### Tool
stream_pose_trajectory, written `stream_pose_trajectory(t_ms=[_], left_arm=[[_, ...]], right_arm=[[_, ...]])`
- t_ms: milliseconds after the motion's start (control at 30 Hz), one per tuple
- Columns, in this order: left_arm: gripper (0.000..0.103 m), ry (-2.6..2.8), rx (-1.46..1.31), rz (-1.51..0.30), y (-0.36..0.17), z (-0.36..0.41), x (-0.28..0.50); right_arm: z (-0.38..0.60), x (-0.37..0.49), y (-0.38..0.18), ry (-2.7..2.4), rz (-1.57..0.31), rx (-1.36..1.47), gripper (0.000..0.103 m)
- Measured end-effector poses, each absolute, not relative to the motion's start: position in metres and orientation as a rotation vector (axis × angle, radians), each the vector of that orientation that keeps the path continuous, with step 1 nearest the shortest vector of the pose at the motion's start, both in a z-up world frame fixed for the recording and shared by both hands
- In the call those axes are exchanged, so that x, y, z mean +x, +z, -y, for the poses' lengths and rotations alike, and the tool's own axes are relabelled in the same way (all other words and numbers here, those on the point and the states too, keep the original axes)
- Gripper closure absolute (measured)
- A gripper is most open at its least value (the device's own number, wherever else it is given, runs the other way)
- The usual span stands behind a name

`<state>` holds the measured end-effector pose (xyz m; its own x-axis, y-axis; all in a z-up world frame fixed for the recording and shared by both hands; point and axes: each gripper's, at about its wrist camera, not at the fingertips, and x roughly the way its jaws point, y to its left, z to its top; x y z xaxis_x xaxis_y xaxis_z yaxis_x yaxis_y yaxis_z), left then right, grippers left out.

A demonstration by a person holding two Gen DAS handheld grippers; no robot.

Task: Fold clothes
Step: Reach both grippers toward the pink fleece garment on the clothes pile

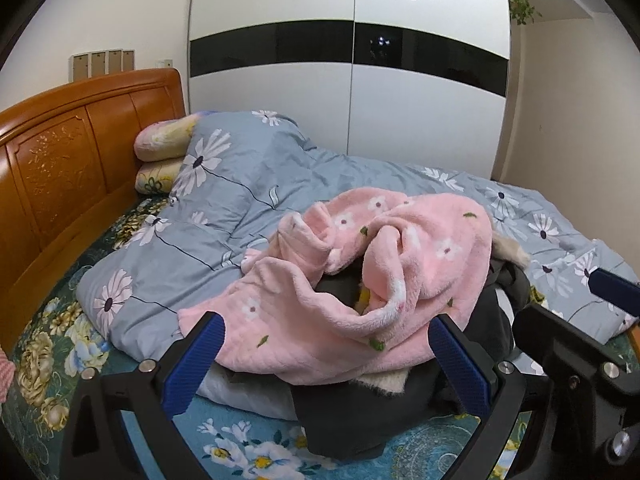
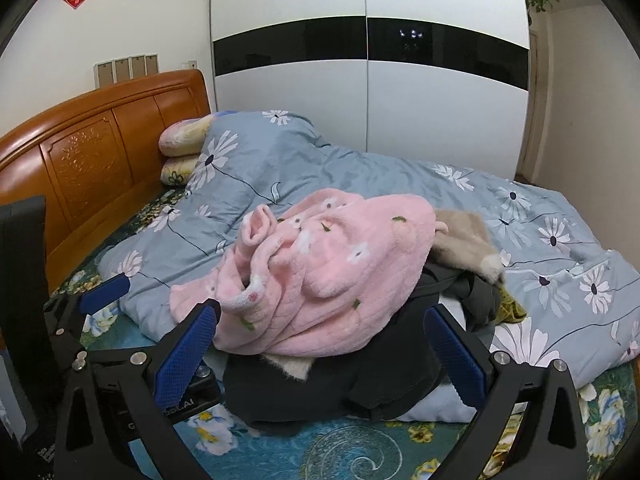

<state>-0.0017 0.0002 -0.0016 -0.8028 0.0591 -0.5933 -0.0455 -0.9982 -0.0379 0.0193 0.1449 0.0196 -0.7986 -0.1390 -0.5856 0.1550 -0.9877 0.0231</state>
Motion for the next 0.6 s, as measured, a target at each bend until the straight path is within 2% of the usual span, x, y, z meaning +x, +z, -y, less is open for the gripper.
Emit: stream_pose_trajectory(t_ms=[600], left_arm=[[0.000, 2.889, -1.026, 0.053, -0.040, -0.006, -0.045]], right_arm=[[-0.160, -0.026, -0.017, -2.803, -0.031, 0.981, 0.000]])
